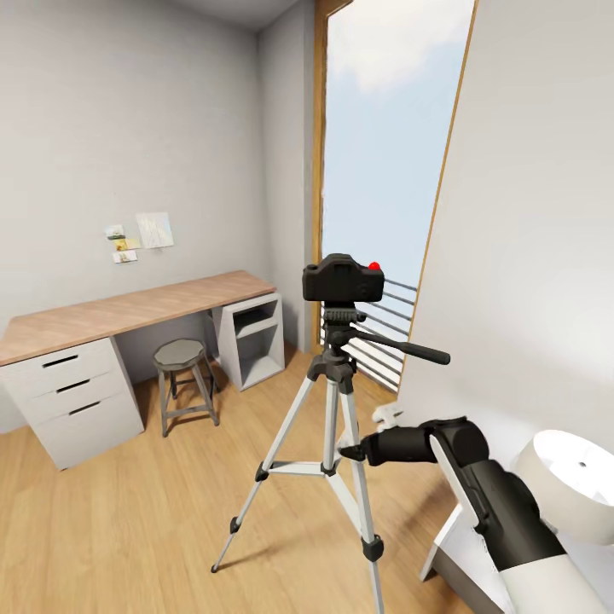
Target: Attach the digital camera to the camera tripod in the bedroom.
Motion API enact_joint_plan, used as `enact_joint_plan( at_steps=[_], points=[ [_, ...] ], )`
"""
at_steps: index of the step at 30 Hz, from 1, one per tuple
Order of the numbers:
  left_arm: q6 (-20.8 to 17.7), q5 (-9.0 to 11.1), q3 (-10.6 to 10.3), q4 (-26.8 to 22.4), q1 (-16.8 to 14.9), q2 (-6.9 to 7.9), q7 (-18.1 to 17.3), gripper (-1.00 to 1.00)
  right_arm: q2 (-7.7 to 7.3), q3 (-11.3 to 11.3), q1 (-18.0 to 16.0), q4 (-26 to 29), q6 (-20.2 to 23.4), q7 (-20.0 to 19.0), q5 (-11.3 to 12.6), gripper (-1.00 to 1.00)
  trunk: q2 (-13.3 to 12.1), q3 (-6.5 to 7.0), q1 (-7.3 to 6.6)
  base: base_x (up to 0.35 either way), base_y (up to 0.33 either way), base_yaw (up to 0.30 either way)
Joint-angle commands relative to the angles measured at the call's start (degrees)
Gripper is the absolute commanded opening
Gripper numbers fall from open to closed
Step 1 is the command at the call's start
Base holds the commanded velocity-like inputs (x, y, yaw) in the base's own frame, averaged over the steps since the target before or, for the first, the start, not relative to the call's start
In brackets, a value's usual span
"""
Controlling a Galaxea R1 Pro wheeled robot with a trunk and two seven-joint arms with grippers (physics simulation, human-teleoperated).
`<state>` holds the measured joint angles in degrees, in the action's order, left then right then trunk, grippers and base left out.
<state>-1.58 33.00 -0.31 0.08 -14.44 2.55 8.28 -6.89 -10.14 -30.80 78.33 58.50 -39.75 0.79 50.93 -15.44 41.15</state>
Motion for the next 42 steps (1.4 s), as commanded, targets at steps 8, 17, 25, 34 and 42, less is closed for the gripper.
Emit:
enact_joint_plan(
  at_steps=[8,17,25,34,42],
  points=[
    [-0.18,0.04,-0.05,0.00,-0.06,0.00,0.15,1.00,-2.69,0.02,-0.05,2.12,1.50,-4.59,0.04,1.00,0.05,-0.07,0.01,0.000,0.000,0.000],
    [-0.18,0.04,-0.05,0.01,-0.05,0.00,0.16,1.00,-6.70,0.09,-0.05,4.48,1.50,-9.55,0.08,1.00,0.05,-0.07,0.01,0.000,0.000,0.000],
    [-0.18,0.04,-0.05,0.01,-0.06,0.01,0.16,1.00,-8.73,5.37,-0.05,4.95,1.50,-14.84,-0.28,1.00,0.05,-0.07,0.01,0.000,0.000,0.000],
    [-0.18,0.04,-0.05,0.00,-0.06,0.00,0.16,1.00,-9.07,10.14,-0.05,4.29,1.50,-15.29,-0.70,1.00,0.05,-0.07,0.01,0.000,0.000,0.000],
    [-0.16,0.04,-0.06,0.01,-0.06,-0.07,0.14,1.00,-9.25,14.34,-0.05,-7.86,1.50,-13.71,-9.98,1.00,0.05,-0.07,0.01,0.000,0.000,0.000]
  ],
)
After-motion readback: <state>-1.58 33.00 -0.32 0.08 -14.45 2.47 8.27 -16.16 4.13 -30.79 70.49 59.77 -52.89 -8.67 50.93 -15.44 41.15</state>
